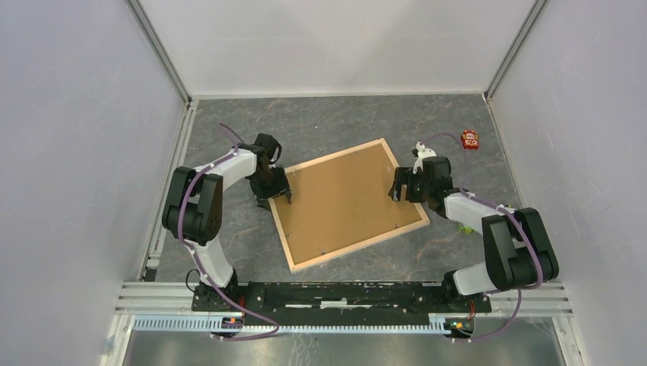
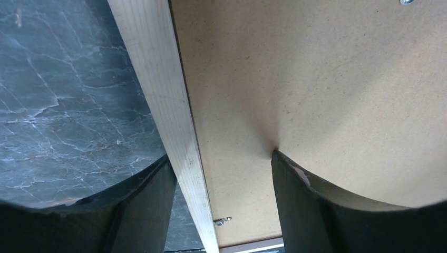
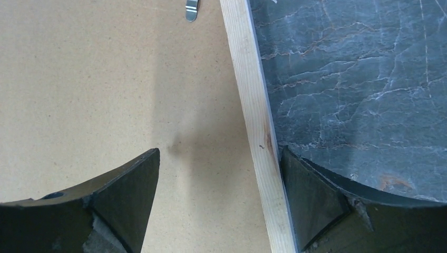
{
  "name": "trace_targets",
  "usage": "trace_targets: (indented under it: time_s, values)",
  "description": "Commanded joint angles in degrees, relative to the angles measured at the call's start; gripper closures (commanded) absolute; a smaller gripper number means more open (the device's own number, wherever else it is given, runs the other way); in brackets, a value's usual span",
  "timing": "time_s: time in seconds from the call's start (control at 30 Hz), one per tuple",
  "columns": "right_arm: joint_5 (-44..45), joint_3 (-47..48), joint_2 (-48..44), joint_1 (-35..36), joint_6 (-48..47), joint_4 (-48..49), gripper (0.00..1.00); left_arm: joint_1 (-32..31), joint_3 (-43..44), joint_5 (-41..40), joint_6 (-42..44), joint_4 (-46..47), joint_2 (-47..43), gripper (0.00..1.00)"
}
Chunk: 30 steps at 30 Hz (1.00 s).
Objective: Put the photo into the frame
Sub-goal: Adjust the photo frame at the center of the board, then install the photo frame at the center of the board.
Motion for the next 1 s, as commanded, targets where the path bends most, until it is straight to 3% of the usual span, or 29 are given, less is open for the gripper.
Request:
trace_targets:
  time_s: [0.0, 0.4, 0.8, 0.97]
  values:
    - [4.36, 5.29, 1.55, 1.12, 0.79, -4.48, 0.09, 0.30, 1.87, -2.76, 5.36, 4.42, 0.68, 0.29]
    - [9.71, 21.47, 17.48, 1.15, 2.26, -6.74, 0.13, 0.29, 0.77, -3.85, 6.69, 5.45, 1.12, 0.30]
    - [12.68, 23.76, 20.20, 2.08, 0.27, -6.91, 0.29, 0.30, 0.88, -2.32, 6.14, 6.12, 1.21, 0.32]
    - [12.91, 24.73, 21.56, 2.90, -0.41, -7.13, 0.28, 0.30, 0.97, -1.79, 6.13, 6.14, 1.26, 0.33]
